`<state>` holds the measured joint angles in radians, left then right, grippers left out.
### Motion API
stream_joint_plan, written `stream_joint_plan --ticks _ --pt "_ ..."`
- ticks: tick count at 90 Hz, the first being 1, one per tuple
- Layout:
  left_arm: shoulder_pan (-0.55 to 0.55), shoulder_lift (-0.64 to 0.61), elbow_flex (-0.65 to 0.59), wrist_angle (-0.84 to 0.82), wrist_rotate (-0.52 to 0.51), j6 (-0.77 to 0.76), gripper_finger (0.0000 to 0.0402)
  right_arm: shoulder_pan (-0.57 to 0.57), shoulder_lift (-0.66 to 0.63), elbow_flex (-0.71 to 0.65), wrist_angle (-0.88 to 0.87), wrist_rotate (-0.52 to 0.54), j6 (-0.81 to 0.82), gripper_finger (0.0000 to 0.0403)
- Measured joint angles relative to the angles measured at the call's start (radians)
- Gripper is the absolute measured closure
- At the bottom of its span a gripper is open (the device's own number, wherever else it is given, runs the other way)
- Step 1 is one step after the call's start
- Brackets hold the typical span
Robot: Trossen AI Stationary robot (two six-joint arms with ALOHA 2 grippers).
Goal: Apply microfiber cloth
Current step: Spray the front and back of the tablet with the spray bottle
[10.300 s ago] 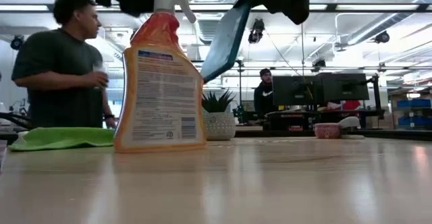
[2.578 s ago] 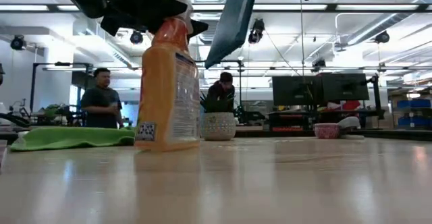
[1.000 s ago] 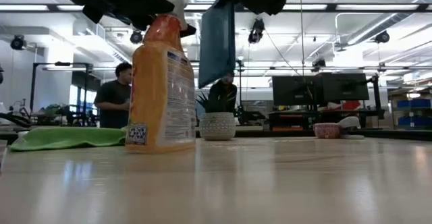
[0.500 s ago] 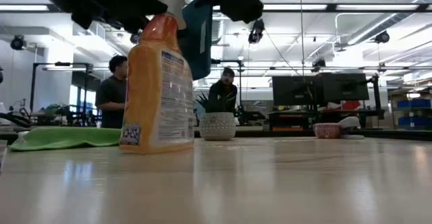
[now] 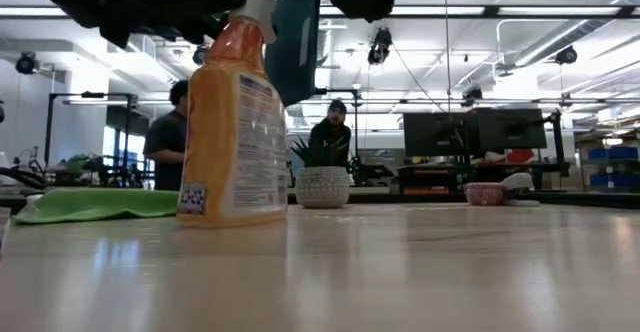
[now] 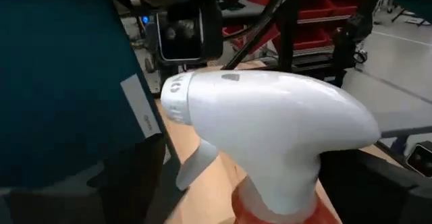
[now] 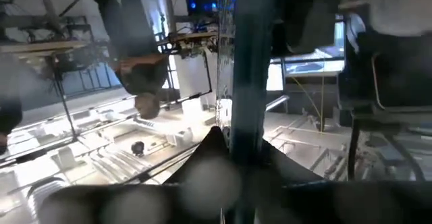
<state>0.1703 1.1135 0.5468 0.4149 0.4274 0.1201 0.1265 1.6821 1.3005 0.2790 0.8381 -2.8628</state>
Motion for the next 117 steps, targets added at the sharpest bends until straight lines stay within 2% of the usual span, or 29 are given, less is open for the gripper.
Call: stream_joint_plan --ticks 26,87,98,117 --pt "0.000 0.072 0.009 0.061 0.000 0.007 0.0051 0.002 -0.005 -0.021 -0.003 0.001 0.017 0.0390" --pt "0.000 0.073 0.008 0.054 0.009 -0.002 0.0057 0.020 -0.059 -0.082 0.056 0.049 -0.009 0.0390" --pt "0.000 0.072 0.008 0.056 0.011 -0.002 0.0090 0.020 -0.060 -0.082 0.063 0.052 -0.009 0.0390" --pt "0.000 0.072 0.008 0.056 0.021 -0.001 0.0194 0.024 -0.060 -0.082 0.066 0.051 -0.009 0.0390"
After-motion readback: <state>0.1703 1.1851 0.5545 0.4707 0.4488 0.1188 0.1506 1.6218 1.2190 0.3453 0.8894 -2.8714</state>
